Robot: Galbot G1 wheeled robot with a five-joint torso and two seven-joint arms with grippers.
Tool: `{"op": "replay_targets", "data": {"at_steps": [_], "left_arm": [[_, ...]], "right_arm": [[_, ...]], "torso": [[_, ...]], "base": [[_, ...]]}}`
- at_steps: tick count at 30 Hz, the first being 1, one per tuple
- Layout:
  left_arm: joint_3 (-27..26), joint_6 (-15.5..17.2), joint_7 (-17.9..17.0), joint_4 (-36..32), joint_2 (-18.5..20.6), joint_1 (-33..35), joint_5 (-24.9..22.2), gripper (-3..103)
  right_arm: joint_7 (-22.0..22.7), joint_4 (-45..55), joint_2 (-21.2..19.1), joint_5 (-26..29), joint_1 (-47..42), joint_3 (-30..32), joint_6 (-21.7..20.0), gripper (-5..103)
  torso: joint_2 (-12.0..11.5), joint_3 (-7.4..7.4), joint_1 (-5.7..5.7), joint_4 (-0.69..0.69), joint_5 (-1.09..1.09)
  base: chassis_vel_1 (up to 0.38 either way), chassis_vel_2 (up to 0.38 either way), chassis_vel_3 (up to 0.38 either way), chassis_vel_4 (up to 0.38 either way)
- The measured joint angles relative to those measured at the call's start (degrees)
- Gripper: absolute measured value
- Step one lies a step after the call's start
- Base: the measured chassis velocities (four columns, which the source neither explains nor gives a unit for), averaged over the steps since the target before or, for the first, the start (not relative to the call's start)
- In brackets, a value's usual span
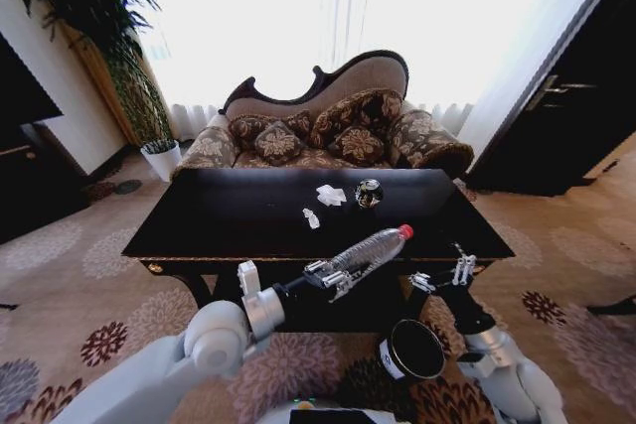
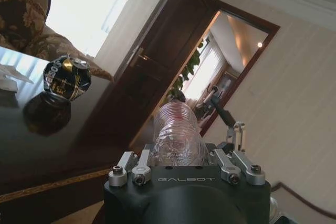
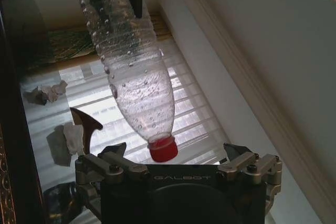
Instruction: Move to the front of the table and place the trash on the table into the trash bin.
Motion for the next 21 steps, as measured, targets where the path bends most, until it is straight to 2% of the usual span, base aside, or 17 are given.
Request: {"op": "replay_targets", "data": {"at_steps": [14, 21], "left_arm": [[5.2, 0.2, -0.9, 1.3, -4.1, -3.3, 1.1, 40], [6.7, 0.3, -1.6, 1.7, -5.5, -2.6, 1.5, 40]], "right_arm": [[-0.2, 2.2, 1.5, -2.0, -1.6, -1.3, 0.9, 100], [-0.2, 2.2, 1.7, -2.4, -1.8, -1.6, 1.3, 100]], "torso": [[0.0, 0.00, 0.00, 0.00, 0.00], [0.0, 0.00, 0.00, 0.00, 0.00]], "base": [[0.000, 0.000, 0.000, 0.000], [0.000, 0.000, 0.000, 0.000]]}}
